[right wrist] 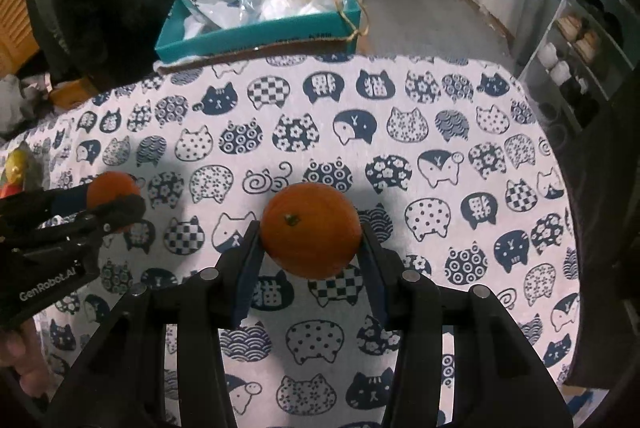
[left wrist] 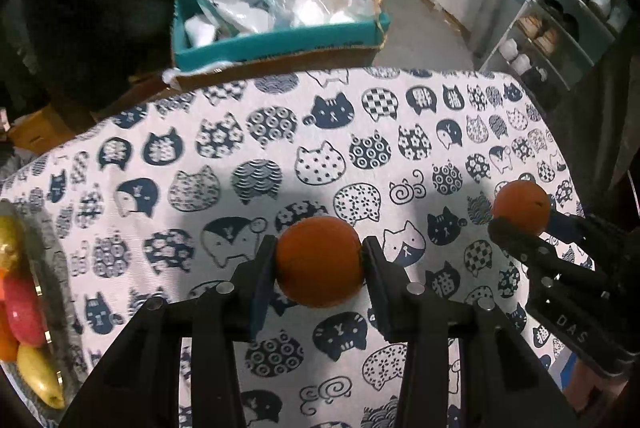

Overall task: Organize fruits
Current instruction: 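Lift both tangerines and carry them toward the green bowl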

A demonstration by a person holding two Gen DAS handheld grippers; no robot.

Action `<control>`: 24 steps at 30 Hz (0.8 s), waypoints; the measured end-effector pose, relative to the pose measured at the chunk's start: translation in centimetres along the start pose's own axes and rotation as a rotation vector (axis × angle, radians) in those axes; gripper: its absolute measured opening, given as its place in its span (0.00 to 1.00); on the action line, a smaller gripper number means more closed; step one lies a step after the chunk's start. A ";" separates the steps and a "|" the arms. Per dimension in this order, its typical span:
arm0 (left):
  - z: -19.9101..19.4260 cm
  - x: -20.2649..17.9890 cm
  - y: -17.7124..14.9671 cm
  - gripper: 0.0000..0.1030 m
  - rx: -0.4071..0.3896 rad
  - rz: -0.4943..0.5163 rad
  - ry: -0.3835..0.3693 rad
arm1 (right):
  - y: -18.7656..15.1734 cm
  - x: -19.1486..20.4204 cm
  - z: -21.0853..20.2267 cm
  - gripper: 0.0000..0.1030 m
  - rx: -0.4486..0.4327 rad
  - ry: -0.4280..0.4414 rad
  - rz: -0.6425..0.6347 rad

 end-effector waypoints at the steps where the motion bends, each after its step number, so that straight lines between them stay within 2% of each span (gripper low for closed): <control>1: -0.4 0.1 0.0 0.42 -0.007 -0.002 0.003 | 0.2 0.1 -0.4 0.45 -0.007 -0.001 -0.001; 24: -12.2 2.2 0.3 0.42 -0.199 -0.001 0.021 | 2.0 4.1 -10.2 0.45 -0.179 0.015 -0.080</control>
Point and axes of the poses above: each gripper's, at about its wrist camera, not at the fingertips, and z roughly the way its jaws point, x to its left, y to its top, the point moved 10 cm from there along z, roughly the way its jaws point, and after that the axes turned 7 degrees about y, right-handed, at the moved point
